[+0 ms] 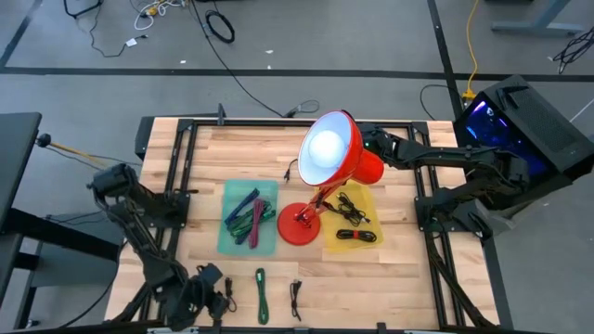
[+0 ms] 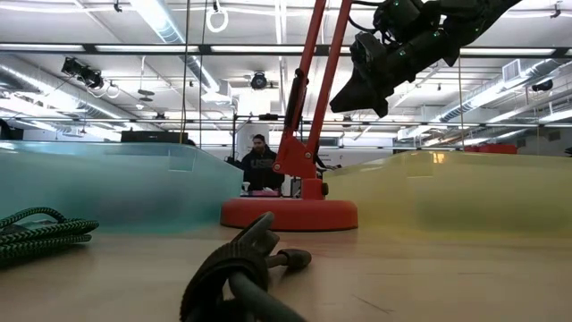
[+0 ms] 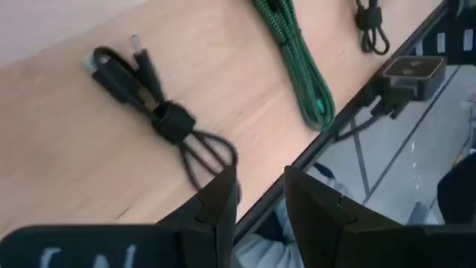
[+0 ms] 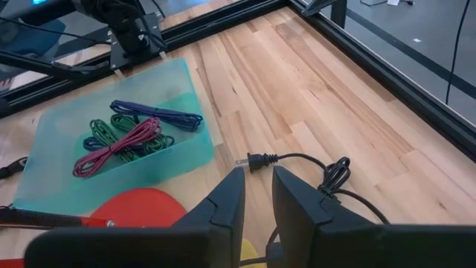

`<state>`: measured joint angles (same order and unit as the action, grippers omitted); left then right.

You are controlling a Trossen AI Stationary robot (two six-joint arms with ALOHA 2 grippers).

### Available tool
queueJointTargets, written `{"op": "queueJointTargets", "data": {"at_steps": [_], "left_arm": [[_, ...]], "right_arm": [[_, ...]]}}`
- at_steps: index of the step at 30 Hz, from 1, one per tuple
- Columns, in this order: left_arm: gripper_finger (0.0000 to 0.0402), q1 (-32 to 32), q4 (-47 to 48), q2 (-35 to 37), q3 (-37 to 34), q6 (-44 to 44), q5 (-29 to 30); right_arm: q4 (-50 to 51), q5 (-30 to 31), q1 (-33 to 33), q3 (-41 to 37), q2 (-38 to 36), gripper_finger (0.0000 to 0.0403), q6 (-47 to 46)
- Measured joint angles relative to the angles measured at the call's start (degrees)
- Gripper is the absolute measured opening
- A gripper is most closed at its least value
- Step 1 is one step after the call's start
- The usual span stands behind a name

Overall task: Pick & Place USB Port
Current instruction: Put the black charger cable into the yellow bin

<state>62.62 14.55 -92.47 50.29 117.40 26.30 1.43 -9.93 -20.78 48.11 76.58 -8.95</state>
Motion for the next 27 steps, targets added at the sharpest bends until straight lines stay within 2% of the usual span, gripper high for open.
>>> {"op": "queueJointTargets", "data": {"at_steps": [6, 11, 17, 24, 27], "left_arm": [[0.0116, -2.2, 1.18, -0.96, 0.06, 0.7, -1.67], [0.0116, -4.54, 4.45, -0.96, 0.03, 2.2, -8.42], [0.0116, -5.75, 5.42, -0.96, 0.03, 2.25, -8.72], [0.0116, -7.72, 5.49, -2.18, 0.03, 3.44, -12.25], [0.0116, -8.65, 5.28, -3.77, 0.09, 3.8, -16.07]], "right_arm": [[-0.02, -0.01, 0.0, 0.0, 0.0, 0.0072, 0.02], [-0.02, 0.04, 0.71, -0.01, 0.0, 0.0072, 1.05], [-0.04, -0.02, 1.57, -0.01, 0.02, 0.0072, 1.99], [-0.04, 0.02, 1.57, -0.01, 0.02, 0.0072, 2.26], [-0.06, 0.01, 1.57, -0.01, 0.02, 0.0072, 2.34]]}}
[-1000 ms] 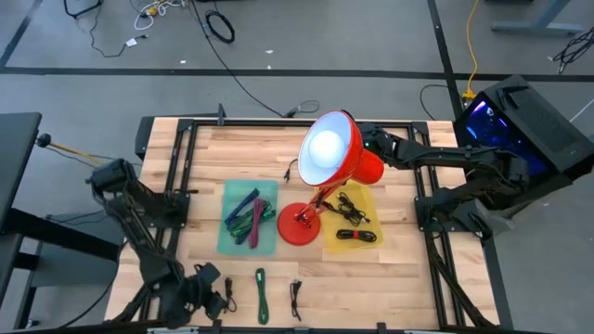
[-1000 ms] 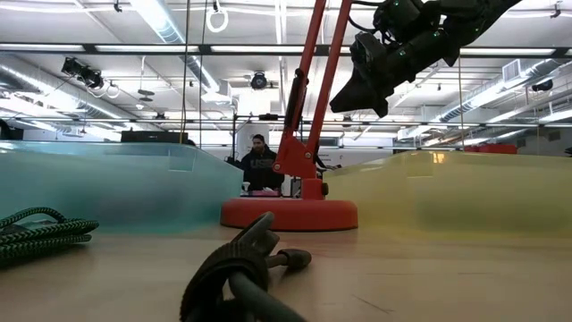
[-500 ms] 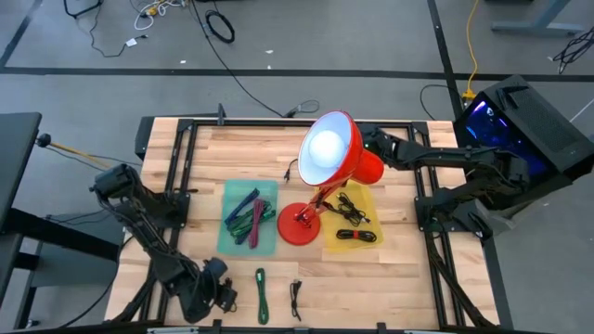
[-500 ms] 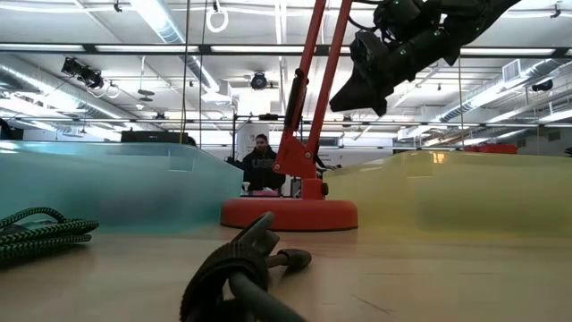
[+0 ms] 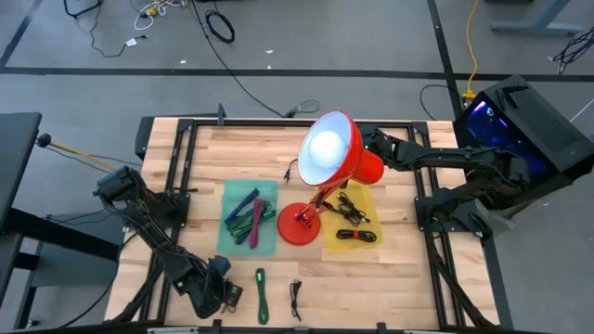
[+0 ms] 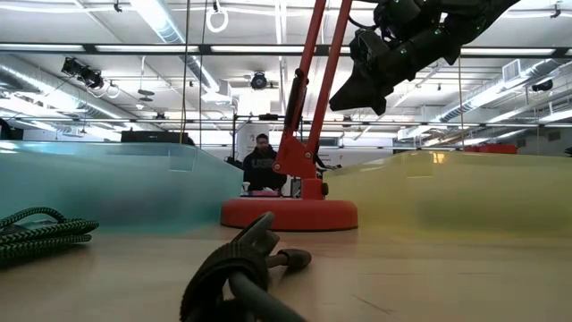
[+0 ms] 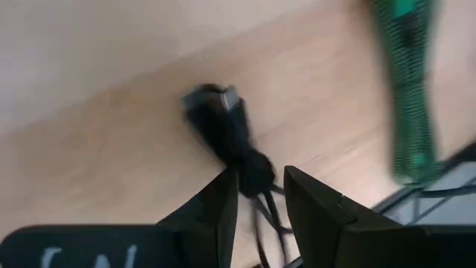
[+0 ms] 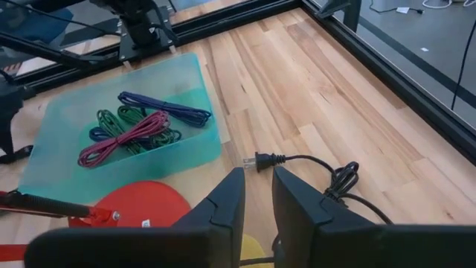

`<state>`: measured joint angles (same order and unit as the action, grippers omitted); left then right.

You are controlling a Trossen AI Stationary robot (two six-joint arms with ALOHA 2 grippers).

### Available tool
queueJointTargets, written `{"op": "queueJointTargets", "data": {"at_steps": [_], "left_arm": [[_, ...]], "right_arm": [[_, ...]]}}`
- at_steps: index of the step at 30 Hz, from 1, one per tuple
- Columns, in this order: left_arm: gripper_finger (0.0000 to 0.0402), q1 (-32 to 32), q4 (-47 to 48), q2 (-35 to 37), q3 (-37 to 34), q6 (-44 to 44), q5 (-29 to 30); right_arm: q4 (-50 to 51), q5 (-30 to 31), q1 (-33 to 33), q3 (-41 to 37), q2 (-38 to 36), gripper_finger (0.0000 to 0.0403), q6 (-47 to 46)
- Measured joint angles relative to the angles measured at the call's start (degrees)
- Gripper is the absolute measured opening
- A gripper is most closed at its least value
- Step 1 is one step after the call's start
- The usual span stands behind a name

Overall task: Pick & Place USB Port
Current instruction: Put the black charger cable into the yellow bin

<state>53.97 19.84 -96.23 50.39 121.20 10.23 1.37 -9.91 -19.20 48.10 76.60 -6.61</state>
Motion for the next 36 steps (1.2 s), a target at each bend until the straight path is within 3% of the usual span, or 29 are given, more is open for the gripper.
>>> {"op": "queueJointTargets", "data": {"at_steps": [2, 9, 14, 24, 30, 36], "left_arm": [[0.0116, -0.28, -0.16, -1.16, 0.04, 0.05, -2.73], [0.011, -0.49, -0.26, -1.87, 0.09, -2.82, -1.96], [0.0034, -0.54, 0.31, -1.89, 0.05, -7.15, -3.61], [0.0032, -0.47, -1.22, -0.57, 2.21, -11.28, -4.73], [0.0032, -1.18, 15.13, 1.17, 13.71, -19.12, -0.9], [0.0032, -2.99, 41.6, 1.45, 27.43, -27.75, 10.15]], "right_arm": [[0.0, 0.0, 0.0, 0.0, 0.0, 0.0072, 0.12], [-0.02, 0.02, -0.02, 0.0, 0.0, 0.0072, 0.26], [-0.02, 0.01, -0.02, 0.0, 0.0, 0.0072, 0.38], [-0.02, 0.02, -0.02, 0.0, 0.0, 0.0072, 1.17], [0.0, 0.02, -0.02, 0.0, 0.0, 0.0072, 0.81], [-0.79, 0.02, -0.02, 0.0, 0.0, 0.0072, -0.48]]}}
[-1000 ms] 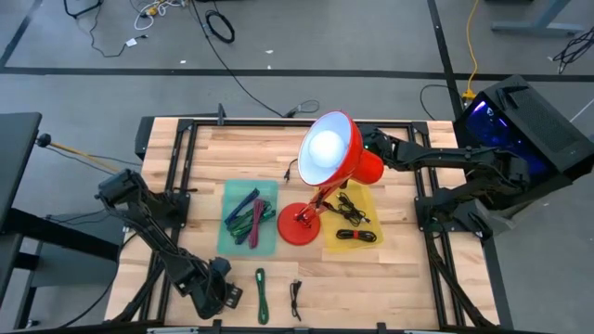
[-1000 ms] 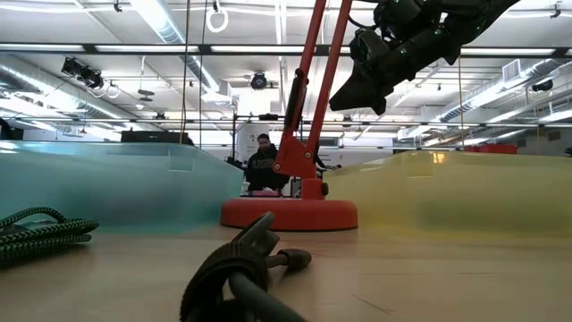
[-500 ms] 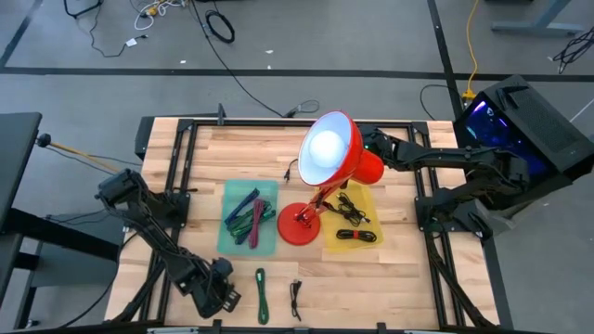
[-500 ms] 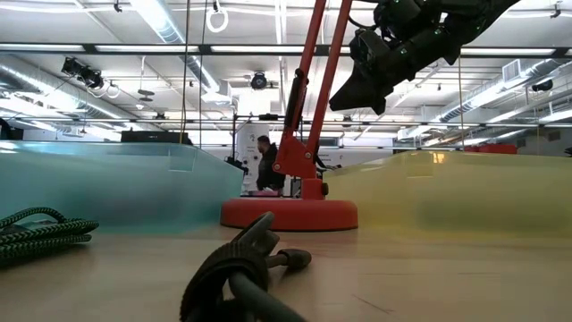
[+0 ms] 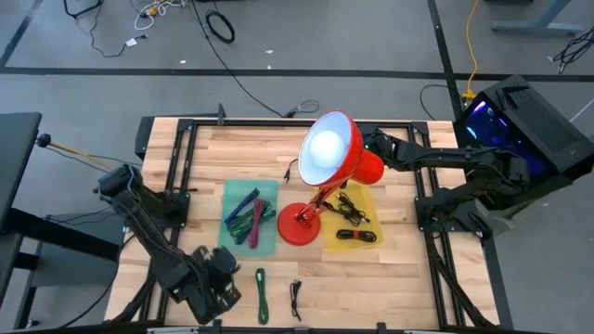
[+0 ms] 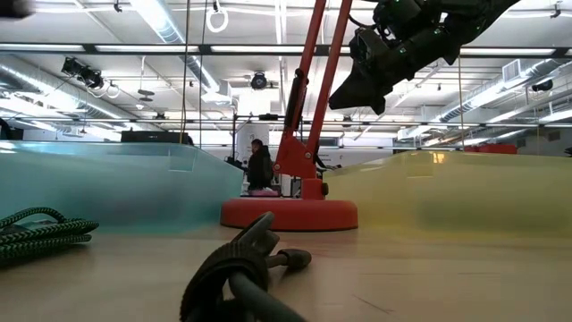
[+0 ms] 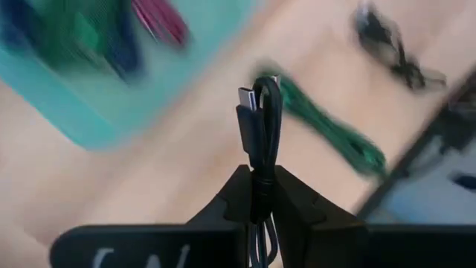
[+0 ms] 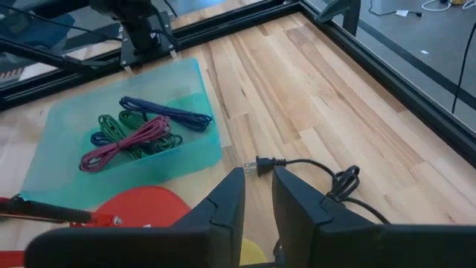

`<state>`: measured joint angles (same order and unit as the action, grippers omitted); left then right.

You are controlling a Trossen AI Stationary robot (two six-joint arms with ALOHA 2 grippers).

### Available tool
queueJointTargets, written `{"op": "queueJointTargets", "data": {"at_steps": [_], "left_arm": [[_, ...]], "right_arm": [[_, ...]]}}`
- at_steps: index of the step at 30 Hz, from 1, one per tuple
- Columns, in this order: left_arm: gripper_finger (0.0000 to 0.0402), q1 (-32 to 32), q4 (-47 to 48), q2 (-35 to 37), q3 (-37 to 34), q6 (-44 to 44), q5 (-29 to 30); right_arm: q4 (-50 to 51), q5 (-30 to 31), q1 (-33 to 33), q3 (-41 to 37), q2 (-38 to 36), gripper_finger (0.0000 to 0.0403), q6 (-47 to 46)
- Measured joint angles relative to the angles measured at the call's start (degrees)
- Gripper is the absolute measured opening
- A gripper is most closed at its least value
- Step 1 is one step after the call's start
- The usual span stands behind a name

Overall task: Pick & Place USB Port
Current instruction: Put the black charger cable into the yellow bin

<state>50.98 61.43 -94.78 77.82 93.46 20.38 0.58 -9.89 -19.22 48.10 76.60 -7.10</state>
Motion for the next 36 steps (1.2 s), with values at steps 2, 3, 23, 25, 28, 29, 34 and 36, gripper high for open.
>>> {"op": "queueJointTargets", "data": {"at_steps": [2, 3, 23, 25, 28, 29, 34, 36], "left_arm": [[0.0032, -0.86, 6.75, 0.62, 2.44, -2.58, 3.6], [0.0032, -1.5, 10.15, 0.99, 3.2, -3.61, 5.0], [0.0032, -37.21, -15.77, 21.5, -16.27, -57.51, 7.27], [0.0032, -41.5, -24.54, 23.32, -20.12, -63.45, 4.27], [0.0032, -47.01, -37.85, 24.39, -25.15, -70.19, -0.84], [0.0032, -48.58, -41.86, 24.44, -26.51, -72.39, -2.92], [0.0032, -55.53, -57.9, 23.58, -31.26, -78.61, -11.47], [0.0032, -57.88, -60.63, 23.54, -31.88, -80.1, -14.65]], "right_arm": [[-0.04, -0.02, 0.0, 0.0, 0.0, 0.0072, -0.18], [0.0, -0.02, 0.0, 0.0, 0.0, 0.0072, -0.58], [-3.77, -0.01, 3.41, 0.0, 0.0, 0.0072, -0.76], [-5.22, 0.0, 3.92, 0.0, 0.0, 0.0072, -0.76], [-6.3, -0.02, 4.24, 0.0, 0.0, 0.0072, -0.39], [-6.67, -0.02, 4.29, 0.0, 0.0, 0.0072, -0.37], [-9.31, 0.0, 4.31, 0.0, 0.0, 0.0072, -0.42], [-11.17, 0.0, 4.28, 0.0, 0.0, 0.0072, -0.41]]}}
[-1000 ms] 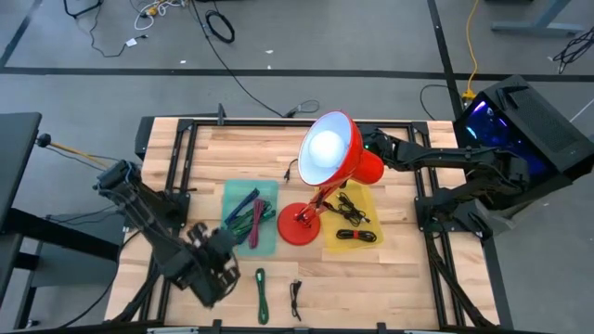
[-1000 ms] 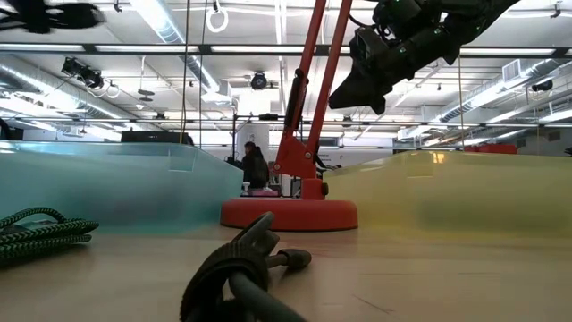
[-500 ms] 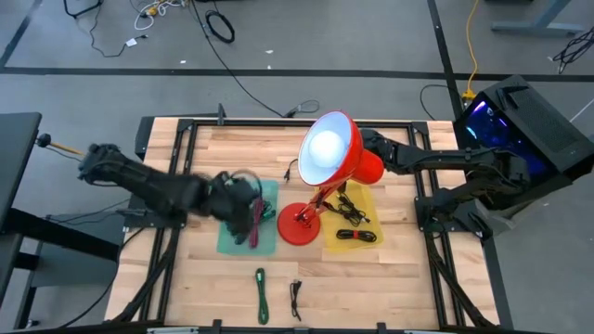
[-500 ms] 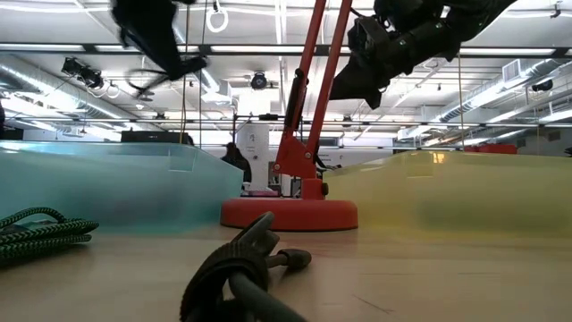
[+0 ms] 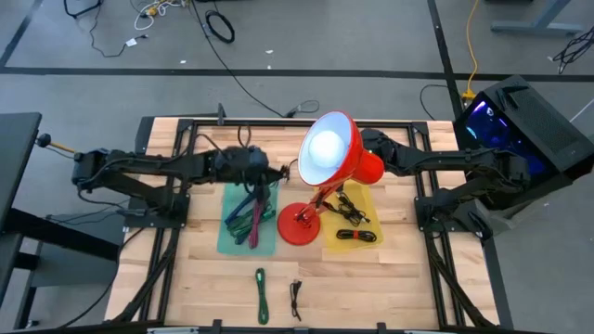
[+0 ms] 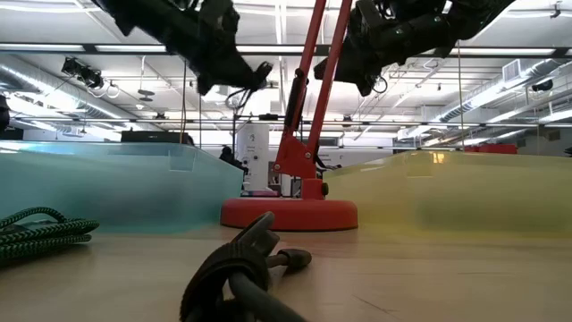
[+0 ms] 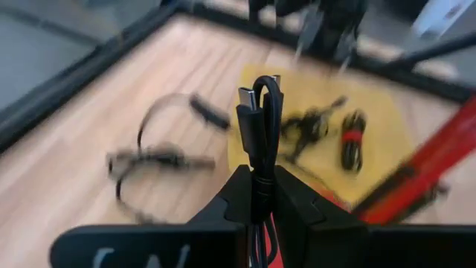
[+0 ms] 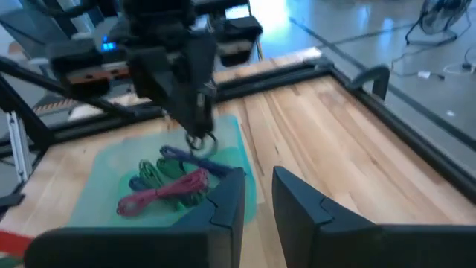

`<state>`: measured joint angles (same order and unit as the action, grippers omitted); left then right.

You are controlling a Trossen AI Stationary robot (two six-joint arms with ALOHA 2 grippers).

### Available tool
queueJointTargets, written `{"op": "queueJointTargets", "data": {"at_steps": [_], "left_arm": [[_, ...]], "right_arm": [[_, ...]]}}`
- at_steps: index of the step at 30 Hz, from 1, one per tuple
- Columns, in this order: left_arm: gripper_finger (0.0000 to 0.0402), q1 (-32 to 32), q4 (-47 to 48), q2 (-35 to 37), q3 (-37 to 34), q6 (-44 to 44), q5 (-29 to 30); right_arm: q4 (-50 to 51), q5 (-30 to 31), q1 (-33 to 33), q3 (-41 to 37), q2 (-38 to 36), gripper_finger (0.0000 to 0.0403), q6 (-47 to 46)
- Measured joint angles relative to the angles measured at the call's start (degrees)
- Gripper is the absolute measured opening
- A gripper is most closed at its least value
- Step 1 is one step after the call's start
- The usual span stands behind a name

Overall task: Pick & Place USB Port
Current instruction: Put the black charger cable into the yellow bin

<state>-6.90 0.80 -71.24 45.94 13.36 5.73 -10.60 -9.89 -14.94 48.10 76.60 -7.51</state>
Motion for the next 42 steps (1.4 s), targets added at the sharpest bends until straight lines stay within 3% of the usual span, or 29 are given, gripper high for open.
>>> {"op": "queueJointTargets", "data": {"at_steps": [6, 17, 21, 26, 34, 42], "left_arm": [[0.0032, -3.58, -11.61, -0.35, 0.12, -2.11, -7.24], [0.0032, -5.66, -18.44, -0.64, 0.12, -7.12, -9.09], [0.0032, -7.72, -22.44, -4.1, 0.05, -7.0, -14.68], [0.0032, -9.55, -30.72, -9.93, 0.17, -6.68, -17.58], [0.0032, -12.2, -38.5, -13.03, 0.13, -6.28, -24.67], [0.0032, -11.02, -40.86, -12.96, 0.14, -7.56, -25.18]], "right_arm": [[-4.43, 0.0, 0.01, 0.0, 0.0, 0.0072, -0.17], [-9.23, 0.48, 0.0, 0.0, 0.09, 0.0072, 2.57], [-10.59, 0.48, -0.01, 0.0, 0.11, 0.0075, 4.46], [-9.95, 0.46, -0.36, 0.0, 0.11, 0.0082, 5.01], [-9.86, 0.04, -0.79, 0.0, 0.13, 0.0106, 5.42], [-11.13, 1.79, -0.79, 0.0, 0.13, 0.0141, 5.64]]}}
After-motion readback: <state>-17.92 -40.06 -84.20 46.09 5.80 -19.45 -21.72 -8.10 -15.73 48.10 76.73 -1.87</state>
